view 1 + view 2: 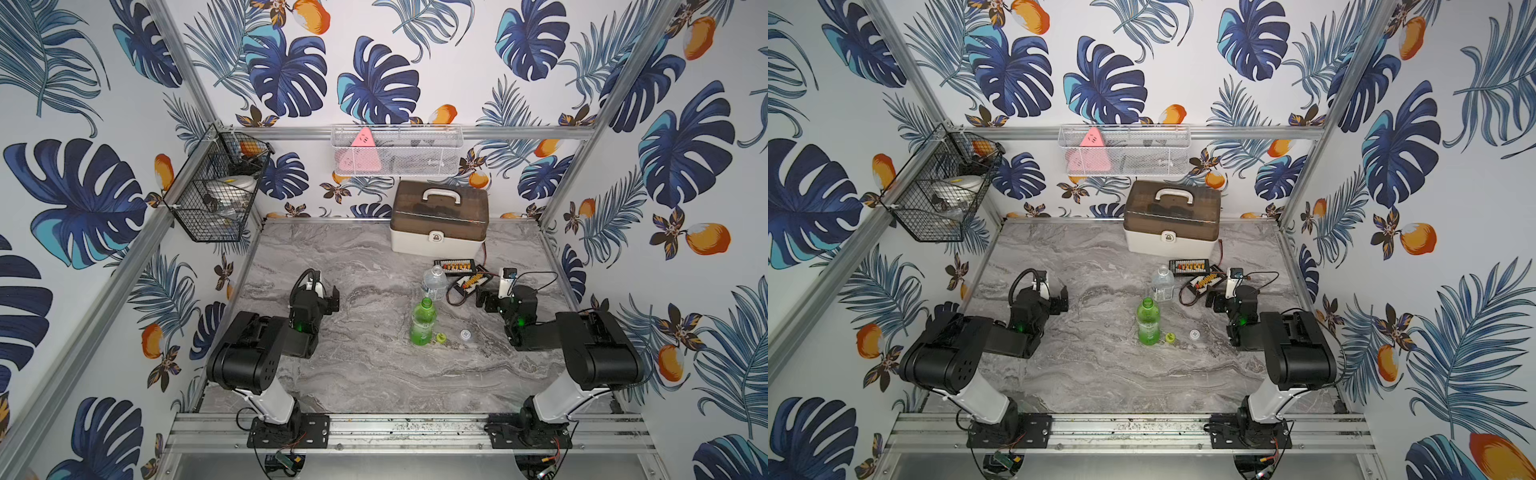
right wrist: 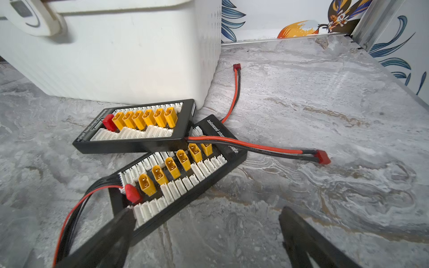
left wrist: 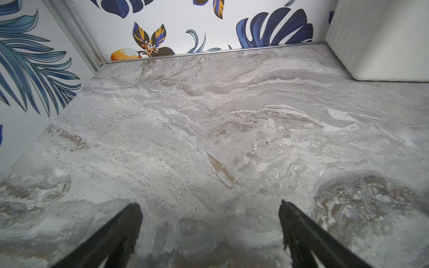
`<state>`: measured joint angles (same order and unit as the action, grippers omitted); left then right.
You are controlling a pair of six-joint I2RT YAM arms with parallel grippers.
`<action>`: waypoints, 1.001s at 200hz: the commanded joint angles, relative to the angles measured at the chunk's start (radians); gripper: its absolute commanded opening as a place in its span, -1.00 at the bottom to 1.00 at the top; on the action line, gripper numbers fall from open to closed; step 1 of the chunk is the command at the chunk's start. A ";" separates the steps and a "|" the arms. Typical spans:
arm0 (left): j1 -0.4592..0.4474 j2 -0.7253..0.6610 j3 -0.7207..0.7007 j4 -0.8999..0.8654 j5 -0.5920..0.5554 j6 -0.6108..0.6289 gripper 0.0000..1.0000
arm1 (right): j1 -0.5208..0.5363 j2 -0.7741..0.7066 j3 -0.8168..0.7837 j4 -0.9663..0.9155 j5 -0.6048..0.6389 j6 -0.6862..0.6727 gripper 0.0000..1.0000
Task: Screw on the bottle caps
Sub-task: Pick up the plastic bottle at the center of the board.
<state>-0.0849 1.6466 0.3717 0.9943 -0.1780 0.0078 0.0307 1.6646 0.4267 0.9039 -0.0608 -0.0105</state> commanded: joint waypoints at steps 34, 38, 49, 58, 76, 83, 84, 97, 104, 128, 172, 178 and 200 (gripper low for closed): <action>-0.001 -0.002 -0.002 0.020 0.006 -0.006 0.98 | 0.002 -0.003 0.001 0.009 0.001 0.004 1.00; -0.001 -0.002 -0.002 0.020 0.006 -0.007 0.98 | 0.002 -0.002 0.001 0.010 0.002 0.004 1.00; -0.001 -0.004 -0.002 0.018 0.007 -0.008 0.98 | 0.002 -0.003 0.001 0.009 0.003 0.004 1.00; -0.001 -0.004 -0.002 0.016 0.008 -0.008 0.98 | 0.001 -0.002 0.001 0.009 0.002 0.004 1.00; -0.001 -0.005 -0.004 0.018 0.006 -0.008 0.98 | 0.002 -0.004 0.001 0.008 0.002 0.004 1.00; -0.001 -0.006 -0.004 0.014 0.006 -0.008 0.98 | 0.002 -0.005 0.001 0.008 0.003 0.004 1.00; -0.001 -0.006 -0.004 0.012 0.006 -0.008 0.98 | 0.002 -0.005 0.001 0.007 0.003 0.004 1.00; -0.001 -0.004 -0.004 0.014 0.006 -0.008 0.98 | 0.002 -0.005 0.003 -0.001 0.004 0.004 1.00; -0.001 -0.005 -0.003 0.014 0.006 -0.007 0.98 | 0.002 -0.007 0.003 -0.002 0.004 0.004 1.00; -0.001 -0.007 -0.002 0.008 0.006 -0.008 0.98 | 0.002 -0.007 0.003 -0.005 0.005 0.003 1.00; -0.026 -0.025 -0.012 0.011 -0.039 0.006 0.98 | 0.023 -0.048 0.059 -0.135 0.065 0.005 1.00; -0.032 -0.048 -0.016 0.007 -0.043 0.012 0.98 | 0.023 -0.078 0.100 -0.231 0.068 0.003 1.00; -0.065 -0.137 0.053 -0.182 -0.068 0.043 0.98 | 0.022 -0.161 0.263 -0.535 0.118 0.095 1.00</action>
<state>-0.1272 1.5753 0.3691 0.9379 -0.2096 0.0048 0.0525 1.5669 0.5667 0.6647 -0.0162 -0.0097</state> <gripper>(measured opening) 0.989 0.999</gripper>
